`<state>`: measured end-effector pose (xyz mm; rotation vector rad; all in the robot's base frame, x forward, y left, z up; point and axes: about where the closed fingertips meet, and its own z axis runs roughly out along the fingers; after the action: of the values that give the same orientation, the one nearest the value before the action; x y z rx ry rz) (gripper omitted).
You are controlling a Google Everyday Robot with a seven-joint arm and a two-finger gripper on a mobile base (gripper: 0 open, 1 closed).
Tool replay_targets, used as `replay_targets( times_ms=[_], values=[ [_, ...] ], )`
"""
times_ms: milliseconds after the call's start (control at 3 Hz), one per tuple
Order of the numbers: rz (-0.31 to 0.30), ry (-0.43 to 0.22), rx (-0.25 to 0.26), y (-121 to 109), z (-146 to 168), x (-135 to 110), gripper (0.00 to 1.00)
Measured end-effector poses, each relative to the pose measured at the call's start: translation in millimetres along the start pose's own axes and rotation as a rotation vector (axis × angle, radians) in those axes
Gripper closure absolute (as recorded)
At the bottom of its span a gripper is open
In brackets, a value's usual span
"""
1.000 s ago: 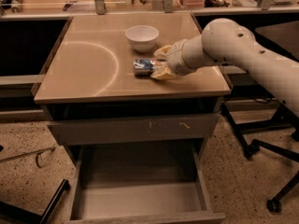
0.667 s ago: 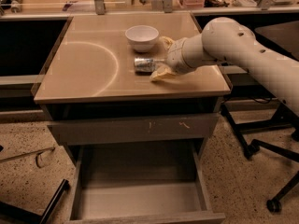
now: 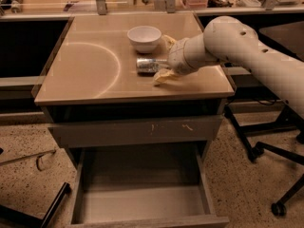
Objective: Pick redbull can from middle drawer and place on counter
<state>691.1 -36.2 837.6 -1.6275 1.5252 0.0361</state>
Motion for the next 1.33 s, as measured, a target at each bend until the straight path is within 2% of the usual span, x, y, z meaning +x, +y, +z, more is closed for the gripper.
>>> replay_targets(
  times_ms=[667,1000,1333],
  values=[
    [0.001,0.026,0.022,-4.1,-10.9,1.8,0.00],
    [-0.039,0.068,0.083,-8.2,-49.7,-17.0,0.00],
    [-0.103,0.167,0.216,-6.8,-129.0,-45.8,0.00]
  ],
)
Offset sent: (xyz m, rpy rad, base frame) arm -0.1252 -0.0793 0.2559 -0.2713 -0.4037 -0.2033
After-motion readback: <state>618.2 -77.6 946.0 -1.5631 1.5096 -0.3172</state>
